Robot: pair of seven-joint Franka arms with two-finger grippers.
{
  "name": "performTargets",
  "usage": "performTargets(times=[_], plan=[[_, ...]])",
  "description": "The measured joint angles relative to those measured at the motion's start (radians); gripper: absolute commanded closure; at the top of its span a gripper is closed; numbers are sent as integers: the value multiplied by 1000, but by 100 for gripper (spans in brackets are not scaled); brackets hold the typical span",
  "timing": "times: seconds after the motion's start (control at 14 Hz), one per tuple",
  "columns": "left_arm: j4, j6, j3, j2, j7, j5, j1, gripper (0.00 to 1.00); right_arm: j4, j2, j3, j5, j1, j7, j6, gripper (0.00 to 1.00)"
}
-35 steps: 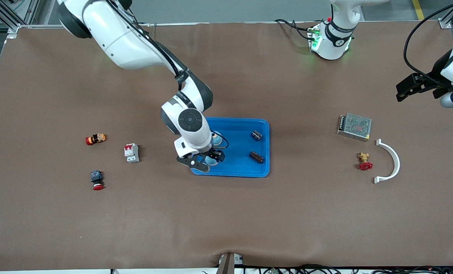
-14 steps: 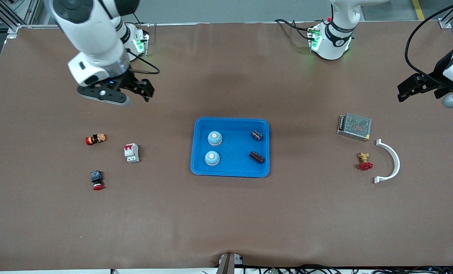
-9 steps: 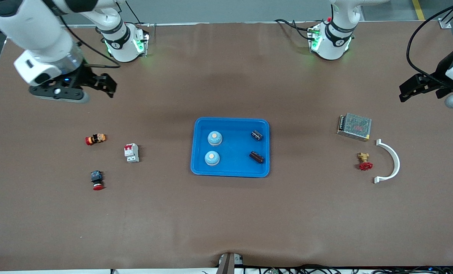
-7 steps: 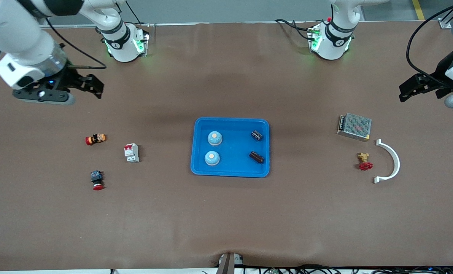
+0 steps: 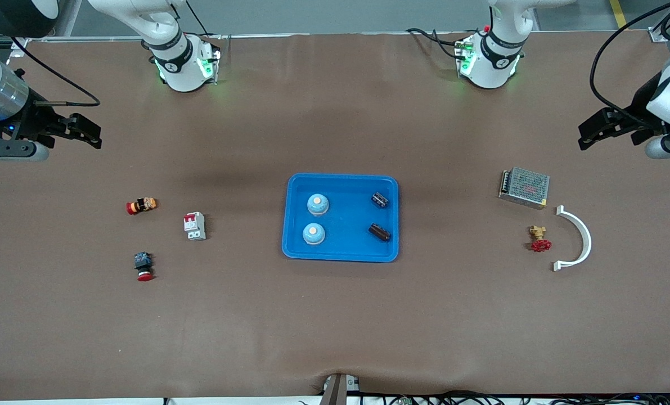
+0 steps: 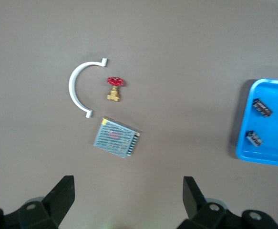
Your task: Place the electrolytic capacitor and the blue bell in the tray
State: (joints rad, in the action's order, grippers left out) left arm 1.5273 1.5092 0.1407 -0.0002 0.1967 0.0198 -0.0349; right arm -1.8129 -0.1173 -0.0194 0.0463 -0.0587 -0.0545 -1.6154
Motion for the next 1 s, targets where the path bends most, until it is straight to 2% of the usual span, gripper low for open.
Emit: performTargets(times=[0.29,0.64,1.0], plan=[[0,0,0,-1,16,-11,0,0,14,-7,-4,0,3,0,1,0],[0,0,1,-1,16,-11,1,0,50,-8,-6,0,83,3,1,0],[0,0,0,-1,16,-11,1,0,64,-4,-1,-1,87,2,1,0]])
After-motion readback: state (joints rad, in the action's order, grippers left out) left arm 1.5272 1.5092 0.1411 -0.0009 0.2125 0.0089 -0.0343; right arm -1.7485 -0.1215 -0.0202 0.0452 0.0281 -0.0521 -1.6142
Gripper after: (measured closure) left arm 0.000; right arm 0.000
